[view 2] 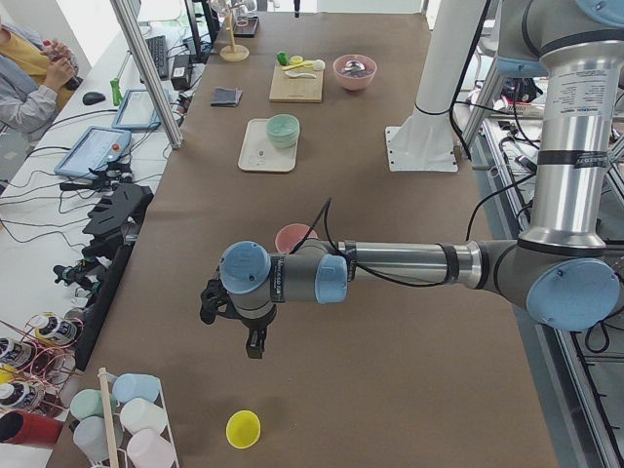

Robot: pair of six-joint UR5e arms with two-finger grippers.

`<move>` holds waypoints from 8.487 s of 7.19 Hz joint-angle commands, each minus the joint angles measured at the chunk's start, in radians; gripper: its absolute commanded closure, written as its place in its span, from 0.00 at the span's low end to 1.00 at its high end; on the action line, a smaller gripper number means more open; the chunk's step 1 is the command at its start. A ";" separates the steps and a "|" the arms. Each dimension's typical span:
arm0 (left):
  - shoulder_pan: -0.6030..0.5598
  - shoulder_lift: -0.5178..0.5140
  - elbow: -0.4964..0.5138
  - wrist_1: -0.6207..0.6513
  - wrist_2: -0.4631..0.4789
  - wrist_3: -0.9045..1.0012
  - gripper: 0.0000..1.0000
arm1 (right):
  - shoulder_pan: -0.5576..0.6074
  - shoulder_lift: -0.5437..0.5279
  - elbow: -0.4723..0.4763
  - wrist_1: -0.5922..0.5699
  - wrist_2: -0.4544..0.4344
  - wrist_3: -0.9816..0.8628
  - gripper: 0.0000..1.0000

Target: Stack pink bowl on green and place spoon

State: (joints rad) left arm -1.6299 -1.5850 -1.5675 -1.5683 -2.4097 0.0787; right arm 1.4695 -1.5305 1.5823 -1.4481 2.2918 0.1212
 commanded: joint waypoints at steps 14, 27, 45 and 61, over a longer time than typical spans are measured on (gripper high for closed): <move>0.161 -0.035 -0.113 -0.096 -0.003 -0.238 0.02 | -0.156 0.021 -0.013 0.172 0.061 0.134 0.00; 0.587 -0.110 0.084 -0.440 0.009 -0.625 0.37 | -0.489 0.075 0.084 0.403 -0.092 0.758 0.00; 0.923 -0.914 0.211 -0.159 0.254 -1.244 1.00 | -0.572 0.073 0.056 0.394 -0.187 0.822 0.03; 0.624 -0.678 -0.049 -0.233 0.008 -1.327 0.02 | -0.558 0.201 0.077 0.306 -0.193 0.854 1.00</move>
State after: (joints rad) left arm -0.9643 -2.3367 -1.5395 -1.7984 -2.3663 -1.2540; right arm 0.9061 -1.4018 1.6305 -1.0745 2.1037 0.9499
